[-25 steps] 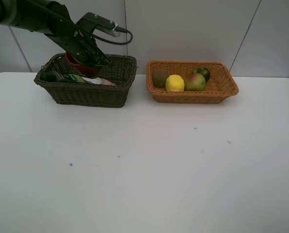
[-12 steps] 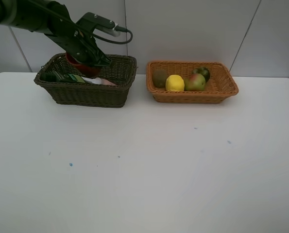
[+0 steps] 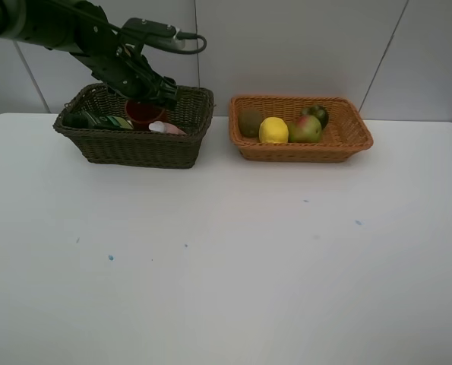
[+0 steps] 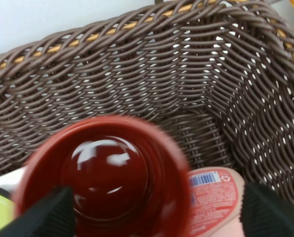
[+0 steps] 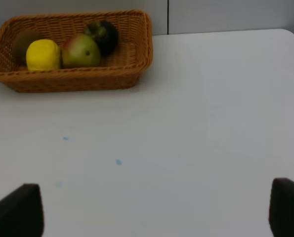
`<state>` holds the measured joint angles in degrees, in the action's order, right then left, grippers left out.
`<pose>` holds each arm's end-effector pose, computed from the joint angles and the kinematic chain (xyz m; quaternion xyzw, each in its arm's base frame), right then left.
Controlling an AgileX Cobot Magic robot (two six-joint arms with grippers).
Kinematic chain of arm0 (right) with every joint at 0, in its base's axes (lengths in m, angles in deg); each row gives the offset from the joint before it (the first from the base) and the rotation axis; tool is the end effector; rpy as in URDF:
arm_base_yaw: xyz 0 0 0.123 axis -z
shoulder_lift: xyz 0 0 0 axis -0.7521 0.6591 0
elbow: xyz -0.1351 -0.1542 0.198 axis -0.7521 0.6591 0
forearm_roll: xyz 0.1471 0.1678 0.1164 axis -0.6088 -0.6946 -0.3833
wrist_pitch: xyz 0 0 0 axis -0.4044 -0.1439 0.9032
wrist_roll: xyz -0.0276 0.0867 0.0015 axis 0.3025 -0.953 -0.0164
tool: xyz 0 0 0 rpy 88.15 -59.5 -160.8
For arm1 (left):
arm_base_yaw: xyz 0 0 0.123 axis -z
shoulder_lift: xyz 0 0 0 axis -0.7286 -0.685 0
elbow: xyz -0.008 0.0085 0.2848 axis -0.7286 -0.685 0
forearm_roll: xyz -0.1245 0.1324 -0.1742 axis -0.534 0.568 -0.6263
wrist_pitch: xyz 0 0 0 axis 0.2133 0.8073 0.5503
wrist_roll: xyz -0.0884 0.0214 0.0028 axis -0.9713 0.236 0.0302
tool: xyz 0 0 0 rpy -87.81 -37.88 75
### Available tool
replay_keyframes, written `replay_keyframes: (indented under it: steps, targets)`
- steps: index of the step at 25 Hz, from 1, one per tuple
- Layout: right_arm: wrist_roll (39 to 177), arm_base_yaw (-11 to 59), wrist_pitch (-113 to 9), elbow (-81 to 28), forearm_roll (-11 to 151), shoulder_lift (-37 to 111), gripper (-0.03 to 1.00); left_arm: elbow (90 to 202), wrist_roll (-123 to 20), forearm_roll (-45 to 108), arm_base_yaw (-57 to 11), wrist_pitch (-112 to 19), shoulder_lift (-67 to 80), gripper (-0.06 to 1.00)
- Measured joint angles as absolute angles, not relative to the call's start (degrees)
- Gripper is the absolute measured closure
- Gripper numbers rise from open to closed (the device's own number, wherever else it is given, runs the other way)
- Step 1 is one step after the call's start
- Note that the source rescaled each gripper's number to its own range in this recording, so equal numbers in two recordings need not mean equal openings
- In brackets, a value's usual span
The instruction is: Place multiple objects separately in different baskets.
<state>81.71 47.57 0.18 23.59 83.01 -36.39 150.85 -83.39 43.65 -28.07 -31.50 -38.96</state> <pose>-0.0089 -0.0073 0.2842 0.0174 0.8465 -0.0239 0.5315 0.4351 -0.1480 0.1799 0.1607 0.9212 -0.0580 0.3496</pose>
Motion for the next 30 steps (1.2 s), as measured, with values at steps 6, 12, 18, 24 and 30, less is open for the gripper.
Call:
replay_keyframes:
  steps: [6, 12, 18, 24, 30]
  targets:
    - [81.71, 47.57, 0.18, 23.59, 83.01, -36.39, -0.03, 150.85, -83.69, 43.65, -28.07, -31.52, -38.96, 0.02]
    - [81.71, 47.57, 0.18, 23.59, 83.01, -36.39, -0.03, 150.85, -83.69, 43.65, -28.07, -31.57, -38.96, 0.02]
    - [81.71, 47.57, 0.18, 23.59, 83.01, -36.39, -0.03, 150.85, -82.99, 43.65, -28.07, -31.1, -38.88, 0.02]
    - [81.71, 47.57, 0.18, 23.59, 83.01, -36.39, -0.03, 150.85, -82.23, 43.65, -28.03, -27.1, -35.16, 0.02]
    - [81.71, 47.57, 0.18, 23.59, 83.01, -36.39, -0.03, 150.85, -82.23, 44.9, -28.03, -19.97, -26.63, 0.02]
